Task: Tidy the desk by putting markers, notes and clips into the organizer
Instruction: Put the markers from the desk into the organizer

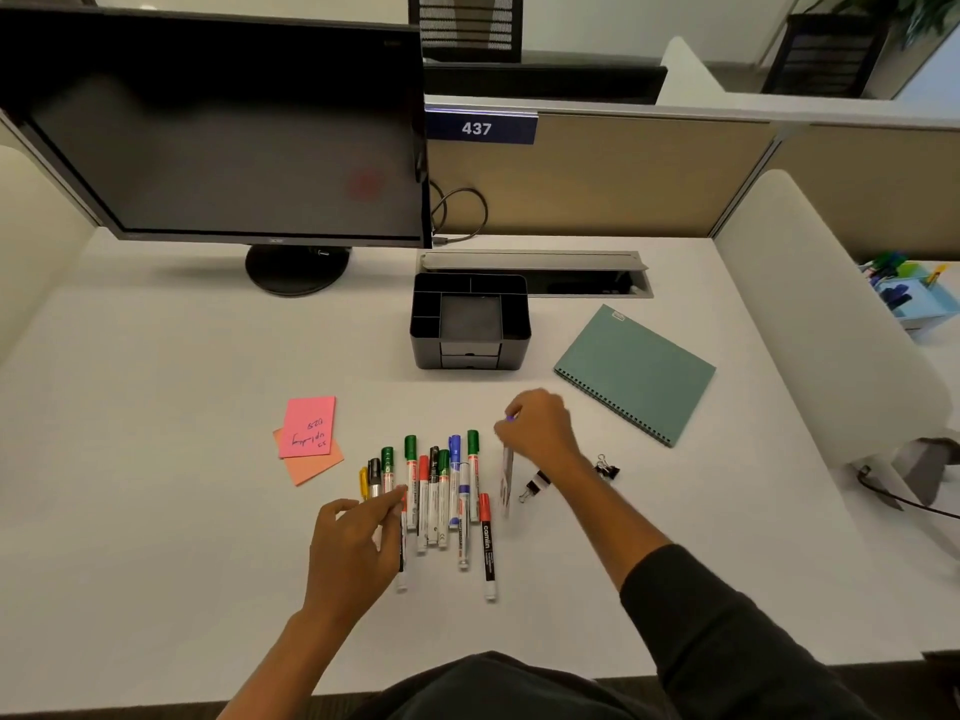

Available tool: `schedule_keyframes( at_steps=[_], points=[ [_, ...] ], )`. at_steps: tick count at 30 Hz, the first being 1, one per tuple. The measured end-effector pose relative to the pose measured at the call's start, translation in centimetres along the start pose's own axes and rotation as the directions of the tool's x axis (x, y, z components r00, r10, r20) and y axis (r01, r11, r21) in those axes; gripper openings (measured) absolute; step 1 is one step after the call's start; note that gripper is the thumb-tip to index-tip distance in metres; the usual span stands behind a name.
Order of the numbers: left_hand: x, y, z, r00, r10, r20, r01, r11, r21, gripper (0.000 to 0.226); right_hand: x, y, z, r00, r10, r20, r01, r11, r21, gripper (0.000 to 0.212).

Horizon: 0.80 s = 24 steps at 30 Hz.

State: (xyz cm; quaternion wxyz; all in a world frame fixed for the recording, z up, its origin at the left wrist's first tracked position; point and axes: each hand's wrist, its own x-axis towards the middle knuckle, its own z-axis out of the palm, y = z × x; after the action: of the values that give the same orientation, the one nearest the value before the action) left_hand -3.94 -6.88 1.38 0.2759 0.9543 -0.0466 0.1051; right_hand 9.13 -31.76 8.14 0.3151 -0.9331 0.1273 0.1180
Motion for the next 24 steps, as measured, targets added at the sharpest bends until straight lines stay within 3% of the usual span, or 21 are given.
schedule_keyframes(
  at_steps=[4,9,16,24],
  points=[
    [-0.4,1.4,0.4,0.994,-0.007,0.110,0.014,0.997,-0.070,0.033,2.9,-2.0,-6.4,0.970,-0.087,-0.226,0.108,0.990,0.085,0.014],
    [-0.5,4.5,1.4,0.947,-0.073,0.312,0.100,0.992,-0.071,0.012,7.9,-3.7,-11.2,0.850,-0.154,-0.504,0.250,0.960,0.128,0.017],
    [0.9,9.5,4.4,0.830,-0.128,0.543,0.094,0.991,0.091,0.038,12.7,-4.6,-9.4,0.864,-0.243,-0.441,0.306,0.949,0.077,0.015],
    [1.9,11.7,7.3,0.730,-0.324,0.602,0.148,0.934,0.325,0.050,15.5,-3.9,-6.9,0.917,-0.232,-0.324,0.248,0.969,0.010,0.022]
  ],
)
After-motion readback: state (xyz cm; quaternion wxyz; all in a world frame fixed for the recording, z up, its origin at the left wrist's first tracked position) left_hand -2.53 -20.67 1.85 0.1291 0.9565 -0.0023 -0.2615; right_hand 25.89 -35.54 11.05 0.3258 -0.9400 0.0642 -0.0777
